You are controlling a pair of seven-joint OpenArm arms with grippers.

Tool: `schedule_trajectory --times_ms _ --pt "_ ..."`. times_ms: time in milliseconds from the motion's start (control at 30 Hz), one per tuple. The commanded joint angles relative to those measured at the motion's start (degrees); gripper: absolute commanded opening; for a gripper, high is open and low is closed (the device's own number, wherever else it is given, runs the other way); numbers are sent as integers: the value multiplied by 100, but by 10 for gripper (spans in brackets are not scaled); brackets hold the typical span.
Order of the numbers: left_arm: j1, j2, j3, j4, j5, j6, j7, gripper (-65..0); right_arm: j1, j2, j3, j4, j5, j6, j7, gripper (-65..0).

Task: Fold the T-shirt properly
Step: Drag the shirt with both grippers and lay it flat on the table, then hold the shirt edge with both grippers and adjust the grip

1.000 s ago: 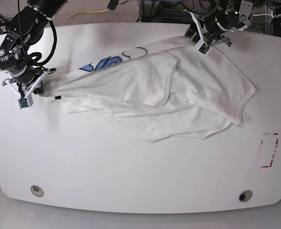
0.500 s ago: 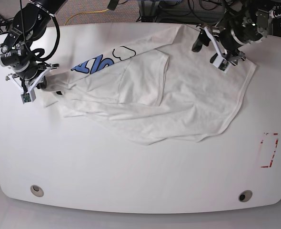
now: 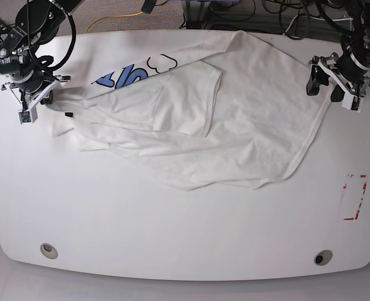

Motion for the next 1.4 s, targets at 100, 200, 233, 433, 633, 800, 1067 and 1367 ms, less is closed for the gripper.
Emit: schedule_trajectory --times_ms 100,200,233,433,633,800,1067,1367 --pt "-295 -229 -58 -572 -31 -17 -134 -235 45 -23 8 102 84 -10 109 -650" --pt "-541 -343 -67 -994 -31 -17 -134 -235 45 -23 8 102 84 -10 109 -650" --pt "-585 -396 -67 -1109 -31 -17 -134 -235 36 -23 8 102 84 -10 109 -650" --pt "-928 -580 -40 -1698 -13 -17 -134 -235 36 -23 8 102 84 -10 109 -650" --pt "-1218 -660 522 -2155 119 -17 -134 -235 27 -23 17 102 84 -10 109 -650" --pt "-1157 -660 909 -2093 119 -17 -134 -236 1 -32 26 111 84 -10 109 -650" --pt "-1165 -616 1314 -2120 119 -17 -134 -319 -8 -32 70 120 84 -10 109 -645" --pt "-1174 -607 1296 -2111 119 -17 -134 -650 -17 -41 70 120 93 -10 101 -642"
